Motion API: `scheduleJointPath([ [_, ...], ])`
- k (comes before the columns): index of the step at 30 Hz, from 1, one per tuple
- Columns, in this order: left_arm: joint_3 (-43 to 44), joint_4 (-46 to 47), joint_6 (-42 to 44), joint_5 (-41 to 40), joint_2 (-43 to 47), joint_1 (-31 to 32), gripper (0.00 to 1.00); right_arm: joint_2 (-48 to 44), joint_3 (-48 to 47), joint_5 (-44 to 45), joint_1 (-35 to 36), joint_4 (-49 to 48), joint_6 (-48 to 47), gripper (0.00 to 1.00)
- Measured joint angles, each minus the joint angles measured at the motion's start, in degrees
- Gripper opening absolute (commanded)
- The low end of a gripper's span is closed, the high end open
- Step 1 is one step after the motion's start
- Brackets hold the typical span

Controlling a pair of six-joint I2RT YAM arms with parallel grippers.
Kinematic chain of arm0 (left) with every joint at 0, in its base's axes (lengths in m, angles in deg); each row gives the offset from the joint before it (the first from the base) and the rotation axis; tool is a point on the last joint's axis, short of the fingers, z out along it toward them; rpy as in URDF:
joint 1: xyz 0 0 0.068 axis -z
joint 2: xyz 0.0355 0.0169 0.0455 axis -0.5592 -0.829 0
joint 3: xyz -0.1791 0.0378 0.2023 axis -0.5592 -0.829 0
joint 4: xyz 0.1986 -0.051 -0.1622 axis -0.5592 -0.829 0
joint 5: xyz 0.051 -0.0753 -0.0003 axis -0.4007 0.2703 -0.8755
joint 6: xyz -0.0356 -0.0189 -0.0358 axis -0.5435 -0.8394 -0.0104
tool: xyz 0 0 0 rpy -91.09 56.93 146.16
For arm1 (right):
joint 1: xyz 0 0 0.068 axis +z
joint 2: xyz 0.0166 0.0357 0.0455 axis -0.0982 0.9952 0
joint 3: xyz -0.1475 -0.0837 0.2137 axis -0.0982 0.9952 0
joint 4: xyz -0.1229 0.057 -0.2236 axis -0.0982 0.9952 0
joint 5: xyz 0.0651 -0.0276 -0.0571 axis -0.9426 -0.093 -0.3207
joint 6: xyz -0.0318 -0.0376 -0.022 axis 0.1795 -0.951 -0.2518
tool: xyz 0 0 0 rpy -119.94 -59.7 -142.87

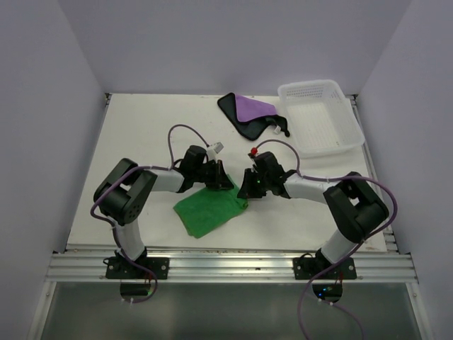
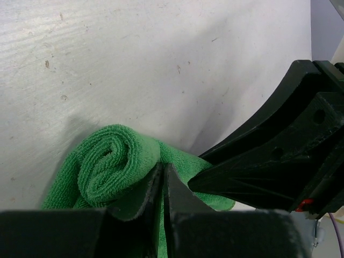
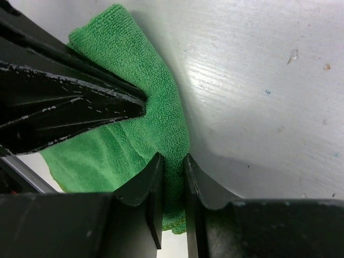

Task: Roll the towels
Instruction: Roll the towel

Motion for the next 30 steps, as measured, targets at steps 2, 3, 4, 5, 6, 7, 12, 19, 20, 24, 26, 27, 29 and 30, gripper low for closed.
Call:
scheduleJointPath([
  [2, 0.00, -0.17, 0.00, 0.31, 0.00, -0.22, 0.08, -0.37, 0.76, -0.28, 0.00, -1.16, -1.14, 0.04],
  [3, 0.07, -0.37, -0.02, 0.48, 0.02, -0.33, 0.08, -0.68, 1.05, -0.20, 0.07, -1.51, -1.90, 0.00],
  [4, 0.13, -0.63, -0.07, 0.55, 0.15, -0.37, 0.08, -0.85, 1.16, -0.13, 0.13, -1.66, -2.56, 0.00],
  [5, 0.17, -1.01, -0.11, 0.50, 0.39, -0.39, 0.08, -0.96, 1.16, 0.13, 0.31, -1.66, -3.30, 0.00],
  [6, 0.20, -1.51, -0.20, 0.44, 0.79, -0.42, 0.09, -1.09, 1.18, 0.48, 0.52, -1.68, -3.87, 0.00],
  [7, 0.24, -1.81, -0.24, 0.39, 1.01, -0.44, 0.09, -1.29, 1.20, 1.18, 0.87, -1.66, -4.42, 0.00],
  [12, 2.21, -5.25, -0.57, -0.35, 2.51, -1.14, 0.11, -3.17, 1.25, 8.31, 4.35, -0.17, -7.52, 0.00],
  [19, 6.86, -8.39, -0.59, -1.14, 5.84, -2.12, 0.11, -5.07, -0.50, 25.00, 12.20, 5.29, -12.02, 0.00],
  [20, 7.06, -8.59, -0.61, -1.14, 6.56, -2.23, 0.11, -5.09, -0.92, 27.43, 13.35, 6.03, -12.70, 0.00],
  [24, 7.19, -9.51, -1.03, -1.11, 9.20, -2.49, 0.11, -5.09, -2.12, 36.24, 17.18, 8.15, -15.76, 0.00],
  [26, 7.21, -9.94, -1.03, -1.11, 9.77, -2.49, 0.11, -5.09, -2.40, 40.59, 19.17, 8.68, -17.35, 0.00],
  [27, 7.21, -10.19, -1.03, -1.14, 9.86, -2.49, 0.11, -5.09, -2.51, 42.18, 19.91, 8.96, -17.94, 0.00],
  [29, 7.21, -10.78, -1.03, -1.14, 9.88, -2.49, 0.11, -4.92, -2.86, 45.72, 21.99, 9.44, -19.37, 0.00],
  [30, 7.21, -11.06, -1.03, -1.14, 9.88, -2.49, 0.10, -4.66, -3.06, 47.54, 23.21, 9.55, -20.00, 0.00],
])
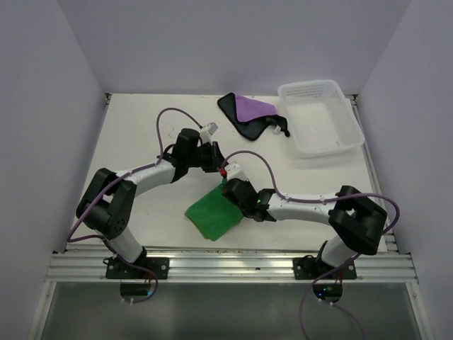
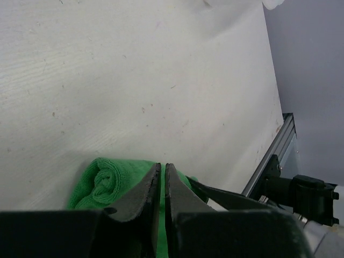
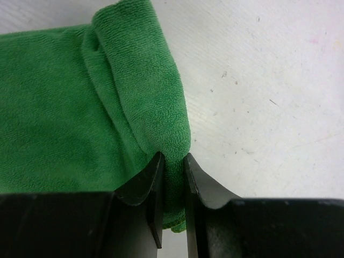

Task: Roll the towels
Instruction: Roll the towel

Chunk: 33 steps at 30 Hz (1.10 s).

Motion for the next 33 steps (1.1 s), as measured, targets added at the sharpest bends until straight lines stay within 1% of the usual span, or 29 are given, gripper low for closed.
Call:
scheduleJointPath([
  [4, 0.00, -0.04, 0.02, -0.02, 0.00, 0.00, 0.10, 2.93, -1.27, 6.29, 5.25, 0.31, -1.92, 0.00],
  [10, -0.02, -0.28, 0.02, -0.15, 0.33, 0.00, 0.10, 10.16, -3.91, 14.05, 11.37, 1.40, -3.15, 0.00],
  [20, -0.07, -0.44, 0.02, 0.00, 0.42, 0.00, 0.09, 21.75, -12.92, 26.58, 16.33, 7.78, -3.39, 0.00],
  [25, -1.25, 0.35, 0.00, 0.63, 0.44, 0.20, 0.08, 25.00, -15.39, 29.70, 18.08, 10.36, -4.37, 0.00],
  [33, -7.37, 3.39, -0.70, 1.68, -0.20, 2.34, 0.07, 27.28, -17.64, 30.40, 18.69, 12.76, -5.73, 0.00],
])
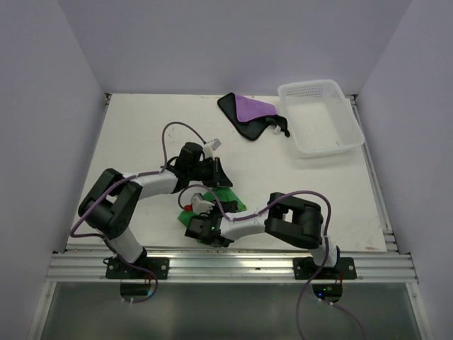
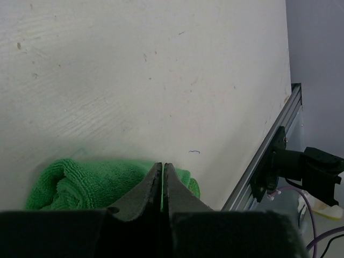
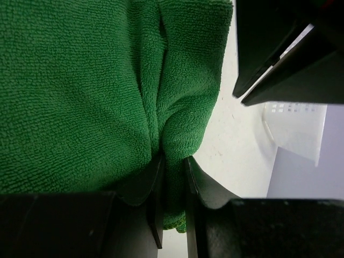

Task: Roll the towels
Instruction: Roll the towel

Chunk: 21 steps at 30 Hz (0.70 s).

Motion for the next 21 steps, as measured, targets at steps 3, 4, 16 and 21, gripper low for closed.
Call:
scheduleJointPath([
  [3, -1.29, 1.55, -0.33, 0.55, -1.20, 0.72, 0.07, 0.72, -0.59, 0.17, 0.17, 0.81, -0.72, 0.00],
  [4, -1.62, 1.84, -0.37, 0.61, -1.53, 0.79, 0.07, 0.85, -0.70, 0.20, 0.26, 0.94, -1.03, 0.00],
  [16, -3.67, 5.18, -0.17, -0.61, -4.46, 0.79, 0.06, 1.38, -1.09, 0.13, 0.33, 1.27, -2.91, 0.02],
  [21, -5.79, 9.66, -0.26, -0.79, -5.22, 0.79, 0.04, 1.31, -1.07, -0.46, 0.24, 1.46, -3.10, 0.06],
])
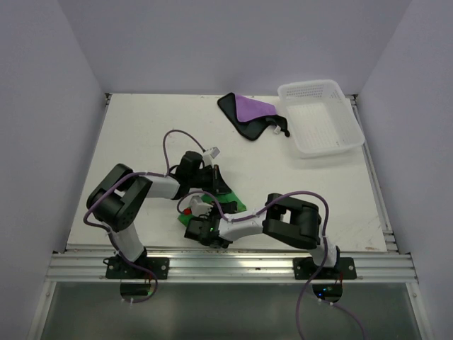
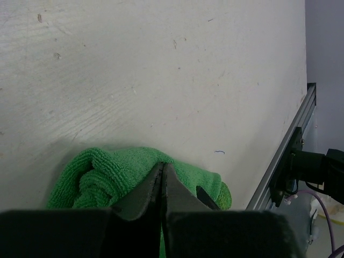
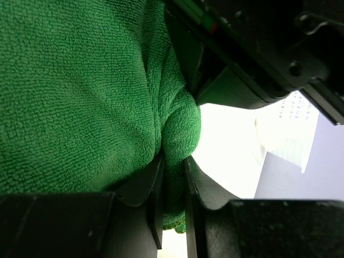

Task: Roll the towels
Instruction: Roll the towel

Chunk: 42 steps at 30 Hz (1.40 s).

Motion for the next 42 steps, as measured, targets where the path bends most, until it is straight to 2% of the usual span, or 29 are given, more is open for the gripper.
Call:
scheduleJointPath([
  [1, -0.33, 1.07, -0.09, 0.00, -0.33, 0.00, 0.03, -0.13, 0.11, -0.31, -0.04, -0.04, -0.09, 0.08],
  [5, -1.42, 3.98, -0.17, 0.04, -0.85, 0.02, 0.02, -3.26, 1.68, -4.20, -0.46, -0.81, 0.02, 0.22],
  [12, -1.60, 5.81, -0.50, 0.02, -1.97, 0.33, 0.01, -10.38, 3.67, -13.81, -1.46, -1.42, 2.93, 0.36],
  [22, -2.69, 8.87, -1.07, -0.15, -2.47, 0.33, 0.00, -21.07, 7.28, -22.73, -0.90, -1.18, 6.43, 0.47],
  [28, -3.04, 8.94, -1.05, -0.83, -2.03, 0.39, 0.00, -32.06, 12.31, -29.07, -2.12, -2.64, 9.75, 0.48],
  [31, -3.17, 8.90, -1.03, -1.25, -1.84, 0.57, 0.00, -36.92, 14.99, -34.53, -6.43, -4.79, 12.52, 0.48],
  [35, -3.32, 8.92, -1.01, -1.55, -1.66, 0.61, 0.00, -41.16, 18.91, -42.42, -16.74, -9.03, 16.63, 0.49],
  [38, -3.48, 8.74, -1.01, -1.77, -1.36, 0.63, 0.00, -41.72, 20.41, -48.52, -24.20, -11.45, 19.74, 0.49],
  [42, -4.15, 8.61, -1.01, -2.34, -0.61, 0.63, 0.00, -40.57, 22.69, -57.83, -30.21, -16.65, 24.09, 0.49],
])
